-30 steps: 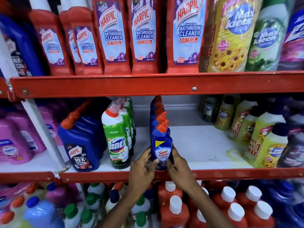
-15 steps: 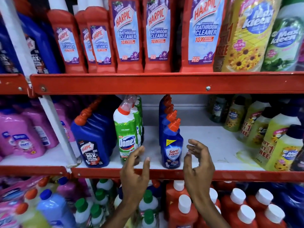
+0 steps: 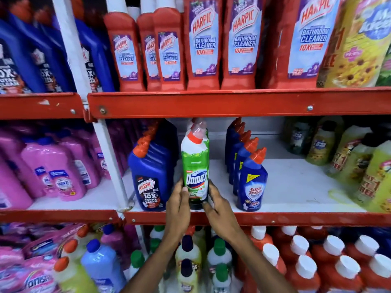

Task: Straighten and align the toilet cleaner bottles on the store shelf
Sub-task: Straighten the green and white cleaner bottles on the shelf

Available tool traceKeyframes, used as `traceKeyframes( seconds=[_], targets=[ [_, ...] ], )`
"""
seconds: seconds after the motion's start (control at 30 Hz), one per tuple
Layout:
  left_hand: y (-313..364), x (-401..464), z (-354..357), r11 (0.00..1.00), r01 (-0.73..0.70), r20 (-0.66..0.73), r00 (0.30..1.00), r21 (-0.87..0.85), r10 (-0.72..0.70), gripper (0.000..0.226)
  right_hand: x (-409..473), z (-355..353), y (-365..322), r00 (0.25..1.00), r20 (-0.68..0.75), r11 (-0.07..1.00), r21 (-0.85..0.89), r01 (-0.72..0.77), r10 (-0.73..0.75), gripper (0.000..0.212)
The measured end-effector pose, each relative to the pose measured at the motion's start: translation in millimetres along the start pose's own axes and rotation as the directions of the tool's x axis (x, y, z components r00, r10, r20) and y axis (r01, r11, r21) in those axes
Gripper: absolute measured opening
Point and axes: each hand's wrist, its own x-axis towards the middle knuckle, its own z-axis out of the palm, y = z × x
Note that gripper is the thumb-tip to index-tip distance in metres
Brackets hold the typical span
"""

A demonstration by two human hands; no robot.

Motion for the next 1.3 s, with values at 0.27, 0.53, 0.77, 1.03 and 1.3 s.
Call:
traceKeyframes(
  seconds=[0.27,0.53,0.77,1.03,1.3],
  targets=[
    [-4.3,-0.2,-2.5,0.997,-0.064,0.055,0.997,0.034,0.062,0.037,-10.5,2.0,-6.9,0.993,-0.115,0.998,0.055,0.038,-0.032,0.055],
    [-7.2,3.8,-21.8,0.993,-0.104,0.022,0.994,0.052,0.103,0.039,-0.1,20.2,-9.4,0.992,-0.122,1.000,0.006,-0.014,0.015,0.062],
    [7.1,-22.4,-37.3,0.962,-0.265,-0.231,0.934,0.064,0.272,0.031,-23.4,15.6,-25.3,0.782,-0.620,0.988,0.069,0.135,-0.064,0.039],
    [-21.2,-2.8,-98.3,0.979,-0.185,-0.358,0.911,0.092,0.205,0.054,4.3,86.4,-50.9,0.972,-0.227,0.994,0.075,0.075,-0.057,0.042],
    [-41.8,17.6,-121.4,0.994,-0.104,-0.161,0.981,0.028,0.107,0.056,27.9,106.4,-33.6,0.986,-0.158,0.999,0.004,-0.049,0.050,0.037]
  ],
)
